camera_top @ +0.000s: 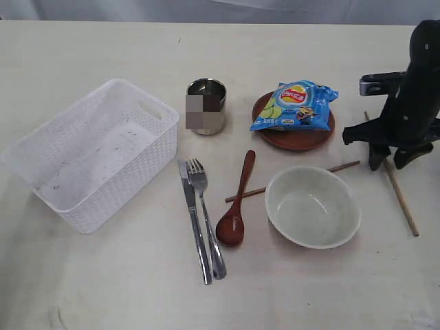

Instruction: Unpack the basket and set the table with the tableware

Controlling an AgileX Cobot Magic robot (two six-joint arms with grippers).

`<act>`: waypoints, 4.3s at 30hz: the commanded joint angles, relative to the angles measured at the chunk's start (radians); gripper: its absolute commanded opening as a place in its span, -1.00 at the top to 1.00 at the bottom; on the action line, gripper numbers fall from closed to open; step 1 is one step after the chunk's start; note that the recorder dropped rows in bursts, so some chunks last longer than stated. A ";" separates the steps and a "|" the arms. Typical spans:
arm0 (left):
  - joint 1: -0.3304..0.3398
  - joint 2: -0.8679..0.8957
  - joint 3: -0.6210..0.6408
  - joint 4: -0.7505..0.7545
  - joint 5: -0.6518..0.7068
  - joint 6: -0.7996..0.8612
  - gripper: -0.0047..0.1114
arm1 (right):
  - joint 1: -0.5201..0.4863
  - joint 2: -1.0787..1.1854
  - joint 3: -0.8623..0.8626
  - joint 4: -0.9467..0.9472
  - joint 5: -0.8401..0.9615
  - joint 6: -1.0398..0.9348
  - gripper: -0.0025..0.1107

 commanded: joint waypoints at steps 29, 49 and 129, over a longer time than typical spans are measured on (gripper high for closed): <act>-0.007 -0.026 0.021 0.005 -0.021 0.028 0.92 | 0.768 -0.263 -0.163 -0.109 0.175 -1.094 0.18; -0.007 -0.026 0.028 0.005 -0.054 0.020 0.92 | 0.913 -0.044 -0.002 -0.165 -0.058 -1.318 0.11; -0.007 -0.026 0.028 0.005 -0.051 0.013 0.92 | 0.724 -0.228 -0.002 -0.099 0.360 -1.085 0.96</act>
